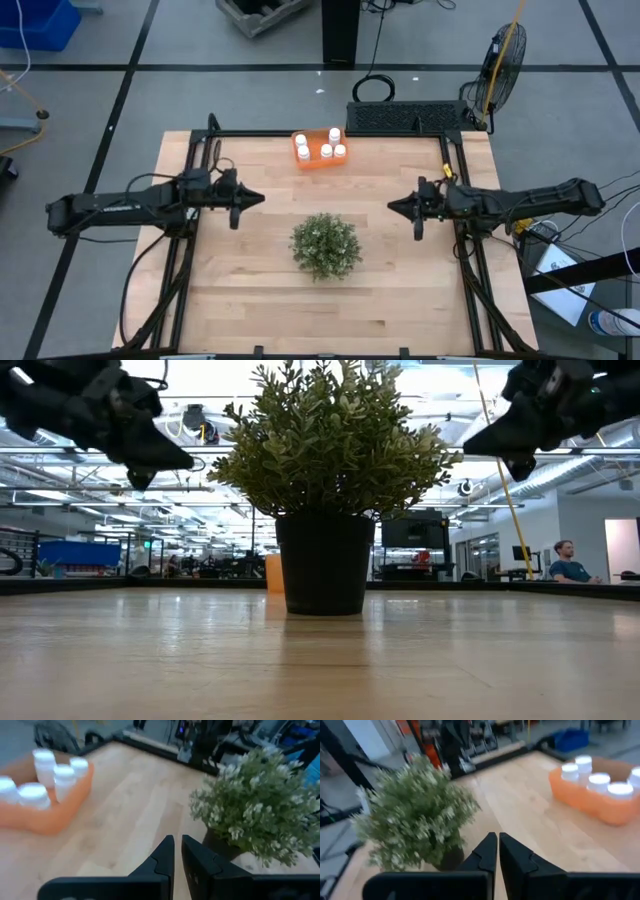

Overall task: Pick and place pill bottles into a basket
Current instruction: Return to Home Position

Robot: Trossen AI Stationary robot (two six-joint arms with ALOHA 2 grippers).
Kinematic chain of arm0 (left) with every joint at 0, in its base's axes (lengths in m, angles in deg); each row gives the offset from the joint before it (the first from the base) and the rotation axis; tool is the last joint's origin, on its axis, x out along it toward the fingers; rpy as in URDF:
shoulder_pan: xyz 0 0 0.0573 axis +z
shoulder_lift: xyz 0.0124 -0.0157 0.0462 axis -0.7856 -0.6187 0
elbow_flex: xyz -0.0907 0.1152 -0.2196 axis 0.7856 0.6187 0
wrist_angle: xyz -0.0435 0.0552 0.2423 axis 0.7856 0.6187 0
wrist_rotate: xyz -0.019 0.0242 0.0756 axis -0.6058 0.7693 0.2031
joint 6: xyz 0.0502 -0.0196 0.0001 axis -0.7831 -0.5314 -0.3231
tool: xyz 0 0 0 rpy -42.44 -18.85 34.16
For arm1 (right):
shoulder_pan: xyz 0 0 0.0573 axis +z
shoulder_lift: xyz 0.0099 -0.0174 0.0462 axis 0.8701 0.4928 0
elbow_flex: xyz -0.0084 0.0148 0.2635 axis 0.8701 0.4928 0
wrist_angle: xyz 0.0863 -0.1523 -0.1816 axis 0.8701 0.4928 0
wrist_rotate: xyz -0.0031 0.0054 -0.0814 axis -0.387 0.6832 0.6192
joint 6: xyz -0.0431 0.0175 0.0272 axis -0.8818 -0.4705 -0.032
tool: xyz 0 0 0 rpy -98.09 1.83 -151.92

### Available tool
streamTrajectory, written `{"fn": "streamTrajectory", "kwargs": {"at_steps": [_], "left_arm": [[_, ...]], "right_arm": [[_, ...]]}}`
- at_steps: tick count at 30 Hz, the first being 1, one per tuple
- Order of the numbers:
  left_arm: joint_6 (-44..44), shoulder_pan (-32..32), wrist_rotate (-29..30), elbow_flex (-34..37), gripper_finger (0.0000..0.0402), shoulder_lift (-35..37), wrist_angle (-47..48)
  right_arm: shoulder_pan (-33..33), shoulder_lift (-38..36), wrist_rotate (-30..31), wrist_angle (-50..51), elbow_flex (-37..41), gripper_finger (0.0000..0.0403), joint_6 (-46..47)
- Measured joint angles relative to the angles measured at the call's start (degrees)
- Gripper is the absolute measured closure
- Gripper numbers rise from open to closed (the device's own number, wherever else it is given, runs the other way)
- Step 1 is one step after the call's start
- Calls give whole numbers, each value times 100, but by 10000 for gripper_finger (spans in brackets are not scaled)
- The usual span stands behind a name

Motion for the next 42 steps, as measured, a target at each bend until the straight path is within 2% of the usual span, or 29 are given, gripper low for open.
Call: {"fn": "streamTrajectory", "kwargs": {"at_steps": [5,9,13,16,20,24,29,32,37,39,42], "left_arm": [[-16,-11,248,480,364,684,48],[84,-9,124,770,364,1254,-261],[97,-10,47,955,364,1802,10],[262,-9,1,1040,364,2290,112],[344,-14,-355,1136,364,2887,121],[515,-26,-348,1343,364,3388,81],[779,-390,-717,1579,364,3383,-612],[662,-660,-297,1714,364,3390,-495],[445,-871,1025,1711,364,3344,-286],[346,-903,1124,1707,364,3350,-225],[210,-954,912,1701,364,3322,-169]], "right_arm": [[68,-569,300,-635,695,390,-22],[67,-1094,277,-654,1135,390,66],[67,-1571,282,-644,1426,391,142],[65,-1936,291,-507,1499,389,30],[65,-2448,294,-6,1499,387,-34],[65,-2990,318,510,1492,387,-38],[65,-3257,346,561,1486,387,-263],[62,-3257,484,873,1465,387,-125],[63,-3244,625,1210,1462,387,8],[63,-3244,622,1257,1467,387,-9],[63,-3243,622,1399,1471,387,101]]}}
